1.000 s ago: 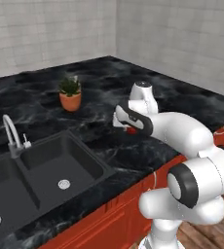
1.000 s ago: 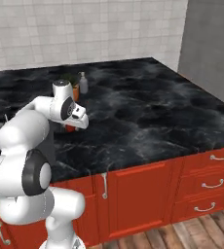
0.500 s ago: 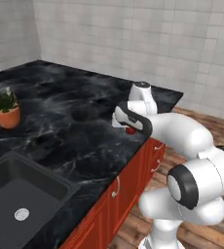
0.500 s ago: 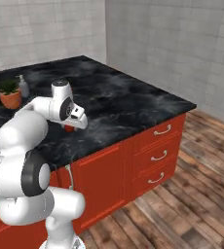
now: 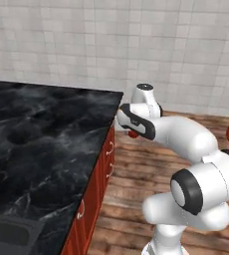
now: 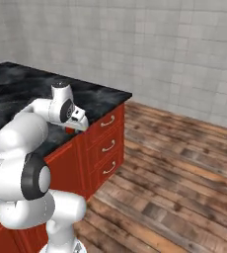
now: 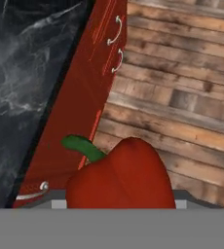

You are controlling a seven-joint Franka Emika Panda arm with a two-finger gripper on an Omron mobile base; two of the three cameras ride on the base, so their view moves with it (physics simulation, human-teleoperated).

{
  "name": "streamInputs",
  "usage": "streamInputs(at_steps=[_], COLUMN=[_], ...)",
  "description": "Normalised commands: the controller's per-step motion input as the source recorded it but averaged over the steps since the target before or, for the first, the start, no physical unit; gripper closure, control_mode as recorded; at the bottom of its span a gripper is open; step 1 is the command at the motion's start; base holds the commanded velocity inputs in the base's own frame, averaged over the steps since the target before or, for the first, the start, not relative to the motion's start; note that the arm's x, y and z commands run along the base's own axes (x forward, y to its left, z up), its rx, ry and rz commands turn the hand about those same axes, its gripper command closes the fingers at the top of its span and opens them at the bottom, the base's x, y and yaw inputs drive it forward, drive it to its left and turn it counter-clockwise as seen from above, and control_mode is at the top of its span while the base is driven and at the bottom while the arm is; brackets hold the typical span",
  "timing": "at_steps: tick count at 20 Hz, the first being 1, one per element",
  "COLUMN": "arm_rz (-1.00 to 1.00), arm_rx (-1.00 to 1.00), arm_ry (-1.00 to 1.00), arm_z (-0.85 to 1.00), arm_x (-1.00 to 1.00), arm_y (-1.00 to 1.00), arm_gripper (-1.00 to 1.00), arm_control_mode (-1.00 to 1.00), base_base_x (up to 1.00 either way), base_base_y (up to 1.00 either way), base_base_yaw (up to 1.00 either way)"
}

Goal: Turn on the sink faucet. Then move the bell pepper from the counter to the sink. Turn off the sink. Move the vegetable from the sink to the pot next to the stove. Finally move the pot to the front right burner.

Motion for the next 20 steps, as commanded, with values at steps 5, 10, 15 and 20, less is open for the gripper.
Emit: streamInputs(at_steps=[5,10,15,20], arm_rz=[0.00,0.00,0.00,0.00], arm_rx=[0.00,0.00,0.00,0.00], arm_ry=[0.00,0.00,0.00,0.00], arm_z=[0.00,0.00,0.00,0.00], arm_x=[0.00,0.00,0.00,0.00], arm_y=[0.00,0.00,0.00,0.00], arm_gripper=[1.00,1.00,1.00,1.00], arm_control_mode=[1.00,1.00,1.00,1.00], base_base_x=[0.00,-0.03,-0.14,-0.37], base_base_y=[-0.36,-0.32,-0.26,-0.07], base_base_yaw=[-0.60,-0.60,-0.61,-0.61])
